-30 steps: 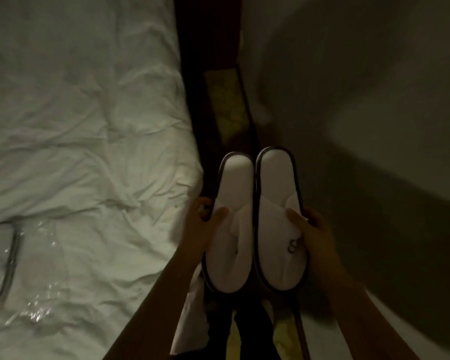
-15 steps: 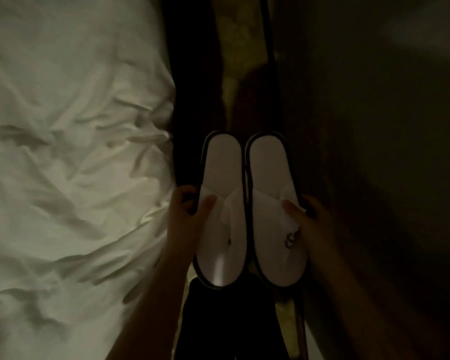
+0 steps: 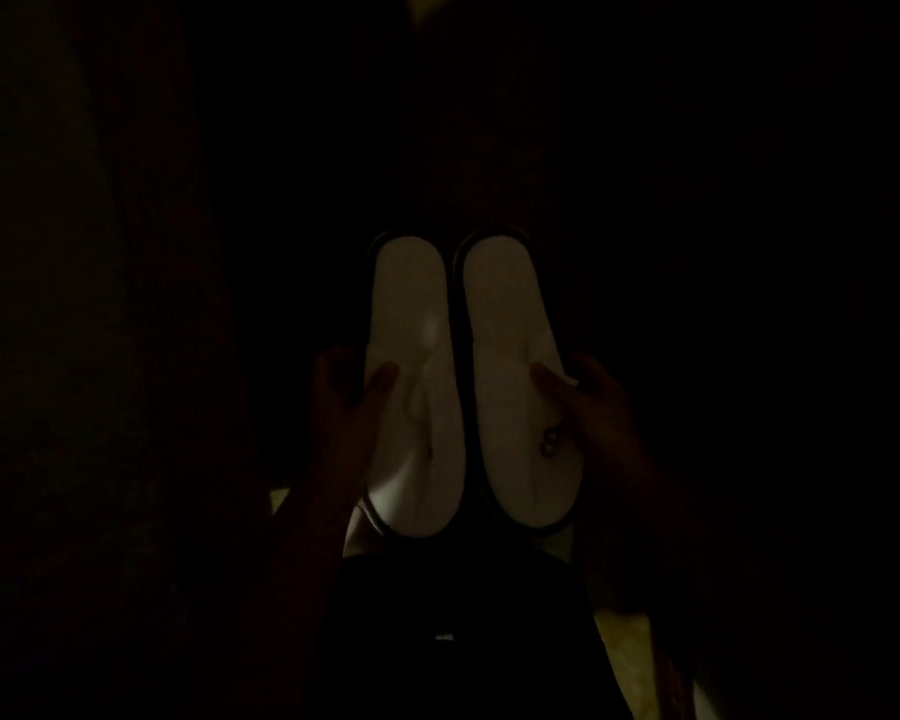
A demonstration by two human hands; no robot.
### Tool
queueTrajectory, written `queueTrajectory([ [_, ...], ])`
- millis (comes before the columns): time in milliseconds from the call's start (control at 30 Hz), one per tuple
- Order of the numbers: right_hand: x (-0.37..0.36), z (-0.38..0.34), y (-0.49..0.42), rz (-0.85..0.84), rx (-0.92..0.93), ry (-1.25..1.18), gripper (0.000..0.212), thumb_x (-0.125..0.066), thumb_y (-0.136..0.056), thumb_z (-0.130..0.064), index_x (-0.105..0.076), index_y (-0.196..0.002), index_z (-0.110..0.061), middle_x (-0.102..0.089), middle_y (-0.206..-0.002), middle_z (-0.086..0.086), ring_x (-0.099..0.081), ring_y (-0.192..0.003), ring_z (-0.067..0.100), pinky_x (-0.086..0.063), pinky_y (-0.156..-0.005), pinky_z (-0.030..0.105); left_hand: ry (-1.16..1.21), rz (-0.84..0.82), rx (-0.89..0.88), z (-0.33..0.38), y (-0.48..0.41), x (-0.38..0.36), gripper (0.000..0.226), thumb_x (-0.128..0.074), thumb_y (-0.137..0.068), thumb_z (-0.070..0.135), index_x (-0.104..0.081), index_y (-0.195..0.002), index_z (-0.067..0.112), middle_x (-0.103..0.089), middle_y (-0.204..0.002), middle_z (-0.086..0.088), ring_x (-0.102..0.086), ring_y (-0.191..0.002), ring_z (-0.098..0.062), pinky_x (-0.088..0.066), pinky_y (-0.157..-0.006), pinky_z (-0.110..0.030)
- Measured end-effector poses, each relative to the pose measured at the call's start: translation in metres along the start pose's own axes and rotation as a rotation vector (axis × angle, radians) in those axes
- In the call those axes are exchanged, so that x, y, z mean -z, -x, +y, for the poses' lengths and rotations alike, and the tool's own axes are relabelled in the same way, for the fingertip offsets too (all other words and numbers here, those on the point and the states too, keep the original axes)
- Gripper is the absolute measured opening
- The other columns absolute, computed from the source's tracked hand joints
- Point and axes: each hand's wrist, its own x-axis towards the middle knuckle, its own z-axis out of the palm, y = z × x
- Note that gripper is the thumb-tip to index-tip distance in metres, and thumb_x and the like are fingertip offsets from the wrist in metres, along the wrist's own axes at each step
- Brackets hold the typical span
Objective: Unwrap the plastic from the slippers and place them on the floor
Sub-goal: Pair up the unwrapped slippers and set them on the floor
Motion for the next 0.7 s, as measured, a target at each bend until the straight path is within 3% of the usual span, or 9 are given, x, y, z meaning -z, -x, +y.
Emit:
queueTrajectory([
  [67, -0.008, 0.022, -0.024, -0.018, 0.001, 0.030, 0.043, -0.061, -0.092, -0.024, -0.053, -0.132, -0.011, -0.060, -0.125, 0.003, -0.061, -0.105, 0.019, -0.052, -0.071, 0.021, -0.058, -0.018, -0.006, -0.024, -0.018, -0.007, 0.048, -0.063, -0.089, 0.023, -0.045, -0.130, 0.008, -0.052, -0.111, 0.008, -0.054, -0.085, 0.006, -0.040, -0.059, -0.001],
  [133, -0.018, 0.048, -0.050, -0.023, -0.007, 0.049, 0.047, -0.062, -0.092, -0.022, -0.050, -0.136, -0.009, -0.057, -0.130, 0.006, -0.059, -0.108, 0.021, -0.051, -0.070, 0.019, -0.093, -0.024, 0.006, -0.054, -0.038, -0.015, 0.053, -0.062, -0.090, 0.025, -0.041, -0.135, 0.008, -0.049, -0.121, 0.003, -0.050, -0.101, -0.007, -0.041, -0.072, -0.010],
  [200, -0.030, 0.067, -0.071, -0.010, -0.014, 0.071, 0.047, -0.063, -0.091, -0.022, -0.051, -0.134, -0.009, -0.057, -0.127, 0.006, -0.059, -0.099, 0.017, -0.050, -0.063, 0.015, -0.137, -0.033, 0.008, -0.077, -0.058, -0.021, 0.057, -0.061, -0.090, 0.026, -0.037, -0.139, 0.009, -0.049, -0.128, 0.000, -0.049, -0.112, -0.013, -0.040, -0.086, -0.024],
  [333, -0.052, 0.093, -0.100, 0.039, 0.025, 0.118, 0.047, -0.064, -0.091, -0.021, -0.050, -0.133, -0.008, -0.052, -0.114, -0.001, -0.052, -0.085, 0.006, -0.044, -0.050, 0.001, -0.174, -0.055, -0.009, -0.111, -0.090, -0.028, 0.063, -0.059, -0.091, 0.026, -0.029, -0.145, 0.011, -0.043, -0.146, -0.012, -0.044, -0.132, -0.027, -0.037, -0.100, -0.032],
  [400, -0.060, 0.104, -0.107, 0.048, 0.049, 0.187, 0.047, -0.062, -0.092, -0.022, -0.048, -0.134, -0.005, -0.053, -0.120, 0.000, -0.055, -0.096, 0.011, -0.047, -0.067, 0.002, -0.175, -0.052, -0.006, -0.120, -0.098, -0.028, 0.063, -0.059, -0.091, 0.024, -0.028, -0.145, 0.009, -0.042, -0.147, -0.014, -0.042, -0.134, -0.029, -0.037, -0.107, -0.039],
  [467, -0.070, 0.110, -0.110, 0.044, 0.066, 0.240, 0.048, -0.062, -0.093, -0.023, -0.048, -0.135, -0.004, -0.055, -0.131, 0.009, -0.056, -0.113, 0.022, -0.047, -0.086, 0.015, -0.130, -0.035, 0.016, -0.125, -0.105, -0.025, 0.063, -0.060, -0.091, 0.018, -0.027, -0.144, 0.006, -0.043, -0.145, -0.016, -0.043, -0.133, -0.031, -0.038, -0.109, -0.047],
  [567, -0.087, 0.114, -0.114, 0.064, 0.118, 0.261, 0.041, -0.063, -0.092, -0.018, -0.054, -0.128, 0.000, -0.059, -0.125, 0.015, -0.057, -0.110, 0.023, -0.042, -0.066, -0.001, -0.137, -0.012, 0.014, -0.127, -0.116, -0.019, 0.060, -0.060, -0.091, 0.016, -0.030, -0.142, 0.004, -0.045, -0.144, -0.018, -0.044, -0.132, -0.032, -0.037, -0.109, -0.051],
  [600, -0.092, 0.114, -0.116, 0.086, 0.132, 0.274, 0.043, -0.064, -0.091, -0.018, -0.054, -0.128, 0.000, -0.059, -0.126, 0.016, -0.056, -0.111, 0.024, -0.041, -0.067, 0.000, -0.148, -0.013, 0.016, -0.126, -0.117, -0.019, 0.059, -0.059, -0.091, 0.016, -0.032, -0.142, 0.004, -0.045, -0.144, -0.017, -0.044, -0.132, -0.032, -0.038, -0.109, -0.050],
  [700, -0.094, 0.116, -0.123, 0.179, 0.116, 0.449, 0.066, -0.068, -0.087, -0.035, -0.042, -0.138, -0.003, -0.052, -0.137, 0.018, -0.051, -0.123, 0.032, -0.037, -0.094, 0.022, -0.252, 0.016, -0.032, -0.127, -0.117, -0.022, 0.057, -0.060, -0.091, 0.019, -0.035, -0.140, 0.002, -0.047, -0.141, -0.020, -0.046, -0.131, -0.034, -0.038, -0.108, -0.045],
])
